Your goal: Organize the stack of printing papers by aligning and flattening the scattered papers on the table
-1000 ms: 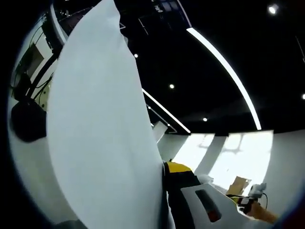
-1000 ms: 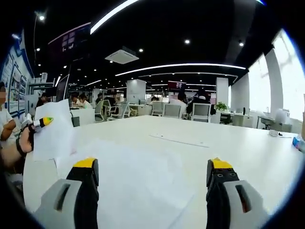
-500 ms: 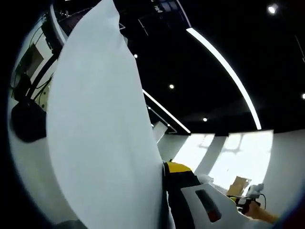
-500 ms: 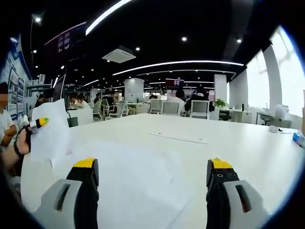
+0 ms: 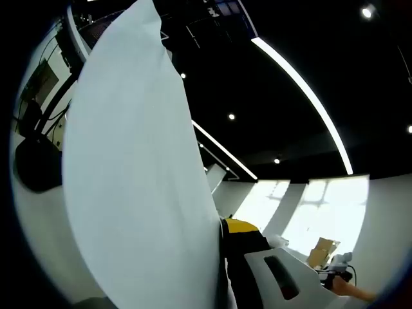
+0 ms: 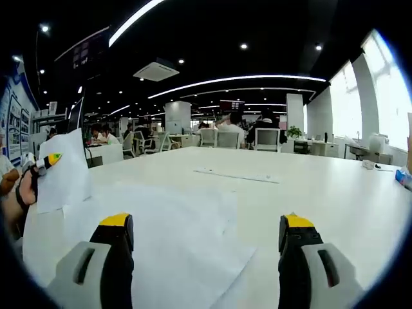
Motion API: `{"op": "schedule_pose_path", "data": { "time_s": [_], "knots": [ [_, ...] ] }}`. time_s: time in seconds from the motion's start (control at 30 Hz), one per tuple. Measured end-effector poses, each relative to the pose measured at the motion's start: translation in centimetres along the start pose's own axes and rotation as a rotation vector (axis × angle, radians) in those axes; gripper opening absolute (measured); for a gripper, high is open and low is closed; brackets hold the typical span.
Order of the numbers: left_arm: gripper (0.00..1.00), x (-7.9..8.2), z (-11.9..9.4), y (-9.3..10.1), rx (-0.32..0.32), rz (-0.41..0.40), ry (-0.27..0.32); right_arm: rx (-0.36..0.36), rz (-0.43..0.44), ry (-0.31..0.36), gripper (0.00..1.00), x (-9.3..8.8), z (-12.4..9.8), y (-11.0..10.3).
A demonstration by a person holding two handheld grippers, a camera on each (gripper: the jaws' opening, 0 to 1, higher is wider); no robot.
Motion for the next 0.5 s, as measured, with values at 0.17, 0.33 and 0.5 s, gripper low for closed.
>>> {"op": "schedule_pose_path", "data": {
  "time_s": [0.17, 0.33, 0.5],
  "knots": [
    [0.07, -0.02, -0.02, 0.03, 0.000, 0.002, -0.001, 0.005, -0.013, -0.006, 0.87, -0.50, 0.30, 0.05],
    [0.07, -0.08, -0.03, 0.10, -0.001, -0.001, -0.002, 0.017, -0.008, 0.029, 0.88, -0.41, 0.24, 0.27],
    [0.07, -0.12, 0.00, 0.10, 0.000, 0.003, -0.006, 0.029, 0.018, 0.033, 0.87, -0.52, 0.26, 0.16]
  ]
}}
Point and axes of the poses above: the point that each gripper's makers call its tool centre point, and the gripper's own axes: z roughly forward along the fingers, y roughly to its right, x roughly out of its top, the point moved 8 cm from there along -z, roughly backward along the fingers, and after that the axes turned 10 degrees about -z, right-handed, at the moved point
